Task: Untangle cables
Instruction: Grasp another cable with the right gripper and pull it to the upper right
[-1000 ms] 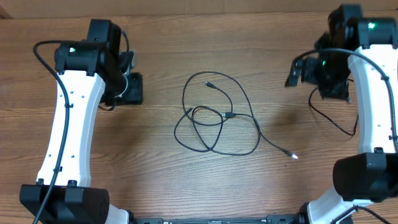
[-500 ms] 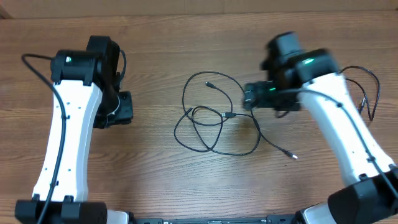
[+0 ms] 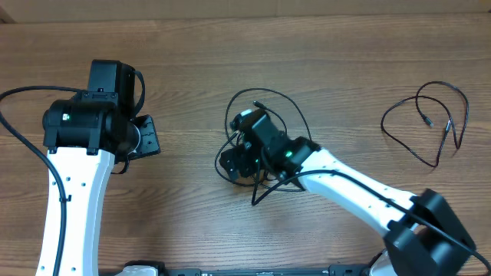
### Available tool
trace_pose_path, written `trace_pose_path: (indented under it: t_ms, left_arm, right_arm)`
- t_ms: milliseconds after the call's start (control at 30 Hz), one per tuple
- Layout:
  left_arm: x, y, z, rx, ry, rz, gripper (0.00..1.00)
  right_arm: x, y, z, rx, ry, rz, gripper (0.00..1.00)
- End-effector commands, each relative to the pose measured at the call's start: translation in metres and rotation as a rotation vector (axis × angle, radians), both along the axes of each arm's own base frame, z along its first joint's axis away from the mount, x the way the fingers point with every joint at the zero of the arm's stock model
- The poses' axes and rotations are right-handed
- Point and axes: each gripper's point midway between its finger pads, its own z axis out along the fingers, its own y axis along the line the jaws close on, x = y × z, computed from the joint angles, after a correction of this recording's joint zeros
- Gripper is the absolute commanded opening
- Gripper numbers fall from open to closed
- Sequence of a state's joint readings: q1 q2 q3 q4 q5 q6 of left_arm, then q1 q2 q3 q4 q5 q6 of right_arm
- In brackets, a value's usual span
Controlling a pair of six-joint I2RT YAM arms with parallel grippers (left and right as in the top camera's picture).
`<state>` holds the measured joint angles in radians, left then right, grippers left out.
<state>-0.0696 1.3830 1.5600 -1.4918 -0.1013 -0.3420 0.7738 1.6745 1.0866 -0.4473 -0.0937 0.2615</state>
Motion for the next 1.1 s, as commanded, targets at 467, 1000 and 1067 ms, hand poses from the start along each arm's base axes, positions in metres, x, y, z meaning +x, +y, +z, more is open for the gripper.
trace_pose_path:
  t_ms: [467, 1000, 1067]
  left_arm:
    - [0.001, 0.001, 0.001, -0.005, -0.016, 0.025, 0.55]
    - [0.003, 0.001, 0.002, -0.005, -0.026, 0.025, 0.56]
    - [0.004, 0.001, 0.002, -0.006, -0.031, 0.025, 0.57]
  right_arm:
    - [0.003, 0.005, -0.071, -0.057, 0.069, -0.083, 0.25]
    - [0.104, -0.078, 0.137, 0.022, -0.032, -0.351, 0.04]
    - [0.120, -0.112, 0.187, 0.036, -0.096, -0.398, 0.04]
